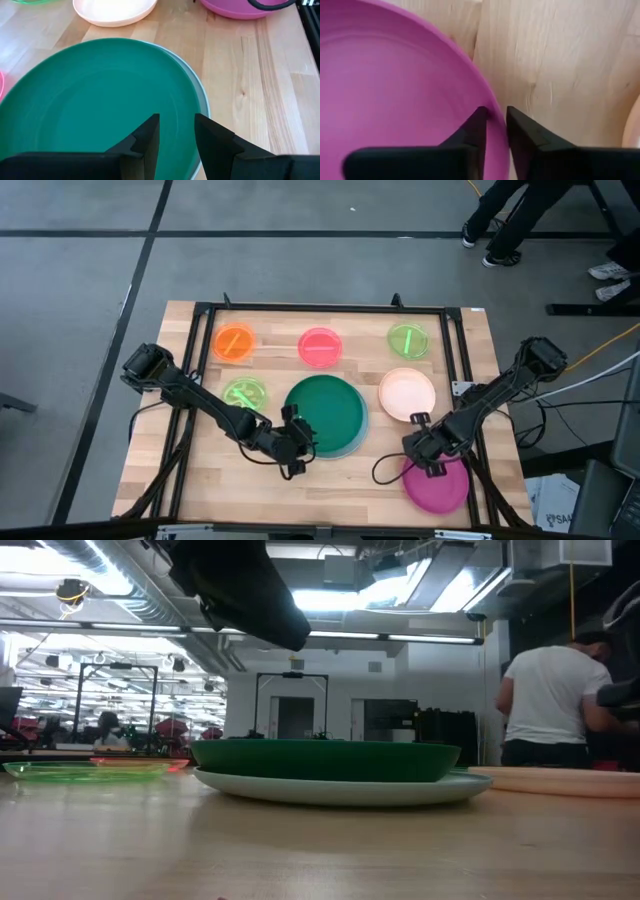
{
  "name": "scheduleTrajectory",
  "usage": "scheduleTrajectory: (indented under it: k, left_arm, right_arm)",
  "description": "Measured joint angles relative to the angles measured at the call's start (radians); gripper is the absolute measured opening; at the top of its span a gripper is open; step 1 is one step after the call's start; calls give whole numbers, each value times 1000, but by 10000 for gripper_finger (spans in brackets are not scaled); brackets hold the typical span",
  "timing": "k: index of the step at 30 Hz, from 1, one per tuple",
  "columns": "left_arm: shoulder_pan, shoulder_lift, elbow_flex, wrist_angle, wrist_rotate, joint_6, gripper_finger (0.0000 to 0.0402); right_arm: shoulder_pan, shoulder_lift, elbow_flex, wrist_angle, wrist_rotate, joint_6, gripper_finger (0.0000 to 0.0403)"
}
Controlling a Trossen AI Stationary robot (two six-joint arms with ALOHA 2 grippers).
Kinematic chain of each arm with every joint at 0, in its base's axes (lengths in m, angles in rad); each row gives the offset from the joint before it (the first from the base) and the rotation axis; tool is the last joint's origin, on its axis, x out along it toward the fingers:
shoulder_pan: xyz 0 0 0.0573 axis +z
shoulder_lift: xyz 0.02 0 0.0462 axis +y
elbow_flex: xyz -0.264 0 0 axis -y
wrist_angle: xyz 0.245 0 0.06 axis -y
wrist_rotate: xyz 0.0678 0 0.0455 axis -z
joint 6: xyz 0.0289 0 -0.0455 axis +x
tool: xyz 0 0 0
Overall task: Stack plastic plates
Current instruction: Stack the pink plate on top of the green plate
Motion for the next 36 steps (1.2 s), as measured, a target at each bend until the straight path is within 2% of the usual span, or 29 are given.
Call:
scheduleTrajectory:
  k: [5,11,17,22,26,36]
  left_arm:
    - [-1,0,0,-21,3,-13,116]
    - [-27,-5,0,-56,26,-60,116]
    - [-44,-10,0,-72,22,-25,116]
    - [-48,-41,-1,-118,19,-9,116]
    - [-50,-71,-1,-130,16,-5,116]
    - [-77,-112,-1,-226,-72,-31,116]
  right_arm:
    - [-69,-3,2,15,-12,33,7]
    - [-166,-3,27,3,-47,35,17]
    - [-228,-3,103,2,-56,-47,3]
    - [-292,-3,176,5,-13,-82,6]
    - [-356,-3,228,5,-19,-132,7]
    - [-500,-3,294,39,-77,-246,3]
